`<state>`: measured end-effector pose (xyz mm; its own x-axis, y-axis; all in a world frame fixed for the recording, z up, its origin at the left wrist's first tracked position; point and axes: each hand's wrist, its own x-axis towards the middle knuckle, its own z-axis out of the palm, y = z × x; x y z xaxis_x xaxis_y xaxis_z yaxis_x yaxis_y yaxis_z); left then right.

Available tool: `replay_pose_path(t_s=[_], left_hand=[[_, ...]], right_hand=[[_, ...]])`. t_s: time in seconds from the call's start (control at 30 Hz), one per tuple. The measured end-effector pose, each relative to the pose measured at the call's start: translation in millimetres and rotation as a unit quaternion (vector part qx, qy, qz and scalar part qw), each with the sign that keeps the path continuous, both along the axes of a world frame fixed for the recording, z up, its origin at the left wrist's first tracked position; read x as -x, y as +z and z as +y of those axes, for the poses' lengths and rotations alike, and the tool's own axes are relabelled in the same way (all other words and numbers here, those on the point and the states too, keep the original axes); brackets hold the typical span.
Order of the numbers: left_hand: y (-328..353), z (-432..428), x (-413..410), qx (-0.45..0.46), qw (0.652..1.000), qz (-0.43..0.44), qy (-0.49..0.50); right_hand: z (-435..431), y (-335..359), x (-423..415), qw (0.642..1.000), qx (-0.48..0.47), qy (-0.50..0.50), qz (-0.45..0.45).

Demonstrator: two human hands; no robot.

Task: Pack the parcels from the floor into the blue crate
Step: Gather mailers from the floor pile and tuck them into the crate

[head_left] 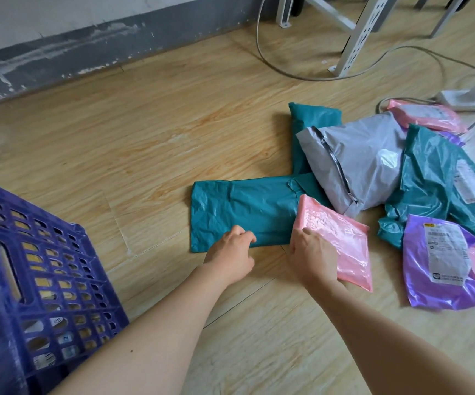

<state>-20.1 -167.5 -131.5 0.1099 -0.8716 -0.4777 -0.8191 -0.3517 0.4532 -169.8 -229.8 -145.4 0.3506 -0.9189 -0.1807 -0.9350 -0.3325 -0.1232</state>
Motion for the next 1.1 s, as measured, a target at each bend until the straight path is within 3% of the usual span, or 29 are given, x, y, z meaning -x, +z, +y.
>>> replay_pose_path(t_s=[0.17, 0.3, 0.63, 0.87, 1.1], left_hand=[[25, 9, -5, 0.008, 1.000, -0.004, 0.017], [56, 22, -9, 0.021, 0.999, -0.015, 0.026], [142, 72, -10, 0.078, 0.994, -0.061, 0.044], [220, 114, -34, 0.124, 0.980, -0.109, 0.110], [288, 152, -40, 0.240, 0.955, -0.135, 0.106]], right_hand=[[-6, 42, -7, 0.993, 0.020, -0.094, -0.065], [-7, 74, -5, 0.974, 0.034, -0.148, -0.168], [26, 194, -15, 0.898, -0.007, -0.221, -0.380], [80, 261, -49, 0.851, -0.043, -0.183, -0.490], [154, 318, -92, 0.841, -0.050, -0.056, -0.536]])
